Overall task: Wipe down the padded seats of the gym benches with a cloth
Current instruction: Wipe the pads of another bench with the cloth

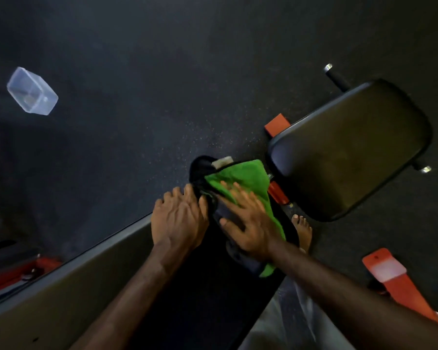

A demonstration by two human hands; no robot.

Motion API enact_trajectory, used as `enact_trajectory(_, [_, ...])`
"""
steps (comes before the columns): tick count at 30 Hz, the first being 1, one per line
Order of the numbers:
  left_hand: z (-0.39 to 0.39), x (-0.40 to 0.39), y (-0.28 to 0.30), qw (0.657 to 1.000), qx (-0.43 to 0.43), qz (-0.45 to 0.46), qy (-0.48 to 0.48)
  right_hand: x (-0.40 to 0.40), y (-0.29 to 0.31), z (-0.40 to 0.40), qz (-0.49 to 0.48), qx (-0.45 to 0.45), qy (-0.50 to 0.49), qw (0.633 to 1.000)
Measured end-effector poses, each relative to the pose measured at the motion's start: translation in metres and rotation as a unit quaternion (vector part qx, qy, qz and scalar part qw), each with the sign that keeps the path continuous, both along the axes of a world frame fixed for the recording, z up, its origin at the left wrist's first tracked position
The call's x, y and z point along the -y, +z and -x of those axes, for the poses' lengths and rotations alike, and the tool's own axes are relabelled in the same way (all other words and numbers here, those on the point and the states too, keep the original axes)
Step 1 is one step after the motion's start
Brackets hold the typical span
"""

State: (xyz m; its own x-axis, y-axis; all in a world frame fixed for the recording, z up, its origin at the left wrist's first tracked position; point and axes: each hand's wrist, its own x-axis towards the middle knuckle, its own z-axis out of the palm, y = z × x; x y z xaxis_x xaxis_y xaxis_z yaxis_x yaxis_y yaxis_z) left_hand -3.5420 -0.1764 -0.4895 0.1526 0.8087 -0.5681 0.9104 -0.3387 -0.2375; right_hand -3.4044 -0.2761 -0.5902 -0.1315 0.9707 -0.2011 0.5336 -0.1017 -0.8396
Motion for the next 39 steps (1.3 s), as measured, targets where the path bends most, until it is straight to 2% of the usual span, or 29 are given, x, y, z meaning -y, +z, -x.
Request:
enact_trajectory(1, [0.0,0.0,0.0,1.0,0.002,0.0,0.002,-0.008,-0.014,-0.009,0.017,0.008,-0.005,1.0])
enact_trajectory(2, [0.001,0.001,0.0,1.0,0.009,0.002,0.002,-0.019,-0.024,-0.015,0.078,0.006,-0.053,0.996])
enact_trajectory(4, [0.001,0.002,-0.001,1.0,0.018,0.0,-0.006,-0.043,-0.023,-0.009,0.242,-0.006,-0.191,0.951])
enact_trajectory(5, [0.001,0.002,-0.001,1.0,0.017,-0.003,-0.008,-0.046,-0.012,0.002,0.267,0.006,-0.213,0.94])
enact_trajectory(6, [0.001,0.001,-0.001,1.0,0.013,-0.005,-0.01,-0.041,0.002,0.014,0.243,0.018,-0.209,0.947])
enact_trajectory(7, [0.001,0.001,0.0,1.0,0.007,-0.006,-0.013,-0.03,0.013,0.021,0.167,0.013,-0.172,0.971])
enact_trajectory(9, [0.001,0.001,-0.001,1.0,-0.001,-0.003,-0.028,-0.013,0.014,0.01,0.03,-0.006,-0.043,0.999])
enact_trajectory(10, [0.001,0.001,-0.001,1.0,-0.001,0.0,-0.023,-0.018,0.002,-0.002,0.001,-0.002,-0.009,1.0])
enact_trajectory(11, [0.002,0.001,-0.001,1.0,0.002,0.007,-0.014,-0.029,-0.013,-0.009,0.008,0.011,-0.014,1.0])
enact_trajectory(14, [0.0,0.002,0.0,1.0,0.005,-0.003,-0.019,-0.068,-0.03,-0.002,0.159,0.001,-0.162,0.974])
enact_trajectory(15, [0.0,0.001,0.001,1.0,0.0,-0.004,-0.019,-0.073,-0.023,0.011,0.162,0.011,-0.16,0.974])
enact_trajectory(17, [-0.001,0.002,0.0,1.0,-0.01,-0.003,-0.028,-0.065,-0.007,0.022,0.061,0.013,-0.121,0.991])
enact_trajectory(19, [0.0,0.002,-0.001,0.999,-0.019,-0.003,-0.028,-0.06,-0.017,0.008,-0.054,0.007,-0.092,0.994])
enact_trajectory(20, [0.0,0.001,-0.001,1.0,-0.018,0.002,-0.024,-0.066,-0.029,-0.003,-0.057,0.018,-0.098,0.993])
enact_trajectory(21, [0.0,0.002,-0.001,1.0,-0.012,0.006,-0.024,-0.075,-0.04,-0.012,-0.001,0.013,-0.122,0.992])
enact_trajectory(23, [0.001,0.002,-0.001,1.0,0.002,0.002,-0.028,-0.087,-0.047,-0.012,0.167,-0.02,-0.206,0.964])
enact_trajectory(24, [0.001,0.002,0.0,1.0,0.003,-0.002,-0.028,-0.084,-0.041,-0.005,0.203,-0.012,-0.217,0.955])
enact_trajectory(25, [0.001,0.002,0.0,1.0,0.002,-0.007,-0.027,-0.073,-0.026,0.003,0.197,-0.006,-0.189,0.962])
enact_trajectory(27, [0.001,0.002,-0.001,0.999,-0.001,-0.014,-0.03,-0.044,-0.004,0.005,0.1,-0.032,-0.094,0.99])
enact_trajectory(29, [0.002,0.002,-0.004,0.999,0.006,-0.006,-0.033,-0.025,-0.018,-0.015,0.024,-0.025,-0.028,0.999])
enact_trajectory(30, [0.002,0.002,-0.004,0.999,0.005,-0.007,-0.038,-0.028,-0.03,-0.026,0.05,-0.015,-0.046,0.998])
enact_trajectory(31, [0.002,0.003,-0.004,0.999,0.001,-0.011,-0.044,-0.033,-0.041,-0.032,0.13,-0.024,-0.112,0.985])
enact_trajectory(33, [0.0,0.004,-0.001,0.998,-0.009,-0.023,-0.049,-0.046,-0.042,-0.024,0.291,-0.011,-0.227,0.929])
enact_trajectory(34, [-0.001,0.004,0.0,0.999,-0.011,-0.023,-0.047,-0.044,-0.033,-0.013,0.294,0.013,-0.234,0.927])
enact_trajectory(35, [-0.003,0.004,0.001,0.999,-0.011,-0.02,-0.045,-0.035,-0.024,-0.002,0.236,0.025,-0.226,0.945])
enact_trajectory(37, [-0.004,0.002,0.001,0.999,-0.017,-0.017,-0.041,-0.01,-0.013,0.004,0.099,-0.002,-0.124,0.987])
enact_trajectory(39, [-0.003,0.002,-0.001,0.999,-0.015,-0.008,-0.038,-0.003,-0.024,-0.014,0.055,-0.013,-0.054,0.997])
